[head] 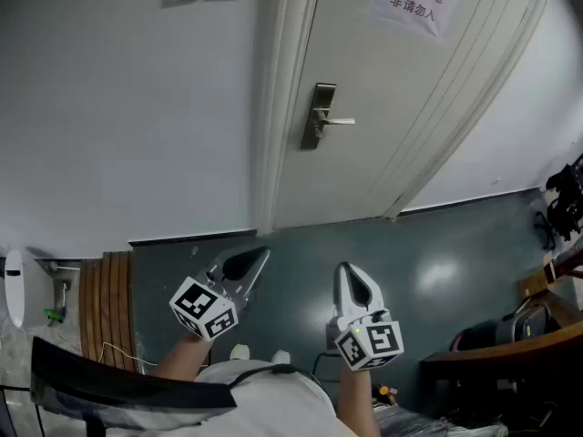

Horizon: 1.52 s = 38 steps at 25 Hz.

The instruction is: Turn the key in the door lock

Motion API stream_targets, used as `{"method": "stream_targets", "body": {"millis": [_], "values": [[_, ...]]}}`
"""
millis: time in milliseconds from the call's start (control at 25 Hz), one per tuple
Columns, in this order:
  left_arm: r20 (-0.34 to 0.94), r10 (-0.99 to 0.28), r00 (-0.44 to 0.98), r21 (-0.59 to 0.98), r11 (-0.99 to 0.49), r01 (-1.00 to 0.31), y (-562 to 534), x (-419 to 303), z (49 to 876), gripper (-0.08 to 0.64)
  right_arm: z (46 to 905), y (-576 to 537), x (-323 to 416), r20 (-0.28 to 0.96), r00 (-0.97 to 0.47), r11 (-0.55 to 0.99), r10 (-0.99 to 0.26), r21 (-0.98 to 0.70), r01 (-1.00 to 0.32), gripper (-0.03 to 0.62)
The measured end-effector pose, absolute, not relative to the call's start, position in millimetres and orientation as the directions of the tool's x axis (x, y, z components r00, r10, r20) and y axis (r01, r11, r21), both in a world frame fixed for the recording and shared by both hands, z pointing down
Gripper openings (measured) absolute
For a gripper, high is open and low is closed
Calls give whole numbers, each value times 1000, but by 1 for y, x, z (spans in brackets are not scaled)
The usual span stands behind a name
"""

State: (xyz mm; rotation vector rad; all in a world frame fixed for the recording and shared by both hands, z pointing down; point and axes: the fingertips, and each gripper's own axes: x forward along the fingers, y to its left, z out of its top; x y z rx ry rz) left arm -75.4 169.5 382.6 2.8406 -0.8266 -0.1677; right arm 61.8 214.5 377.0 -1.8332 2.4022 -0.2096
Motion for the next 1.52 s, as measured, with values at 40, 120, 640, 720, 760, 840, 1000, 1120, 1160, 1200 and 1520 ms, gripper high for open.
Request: {"method": "stream_targets", "body": {"millis": [40,120,640,720,760,840,1000,1120,1160,1200,1520], "values": [[-57,-543,838,199,-828,-523,168,-76,383,5,378,213,61,-6,-263,260,-965,-176,-949,8],[-55,-547,835,197,-826,-528,165,-77,385,5,379,211,61,-5,-263,260,-965,-175,-950,8],[-65,-533,844,203,-835,-512,149,-91,386,6,381,198,54,-6,-248,244,-969,-206,-948,8],[-65,-529,846,206,-837,-507,145,-96,386,6,381,195,54,-12,-233,230,-972,-210,-950,8],[-64,-528,847,208,-837,-506,143,-99,387,6,380,194,53,-19,-230,229,-973,-212,-950,8],[-62,-529,846,213,-835,-506,139,-107,389,6,379,193,47,-37,-241,243,-970,-220,-945,8],[-65,-525,849,223,-837,-500,134,-124,395,6,385,193,36,-28,-237,238,-971,-212,-948,8],[-61,-520,852,230,-838,-495,133,-136,400,6,399,196,29,6,-221,214,-975,-221,-951,8],[-61,-520,852,235,-837,-494,133,-141,401,6,403,197,26,11,-216,208,-976,-231,-950,8],[-62,-522,851,244,-834,-494,132,-145,402,6,407,196,24,14,-211,201,-977,-242,-949,8],[-59,-544,837,280,-814,-509,102,-160,410,6,417,158,20,12,-231,222,-973,-233,-947,9]]}}
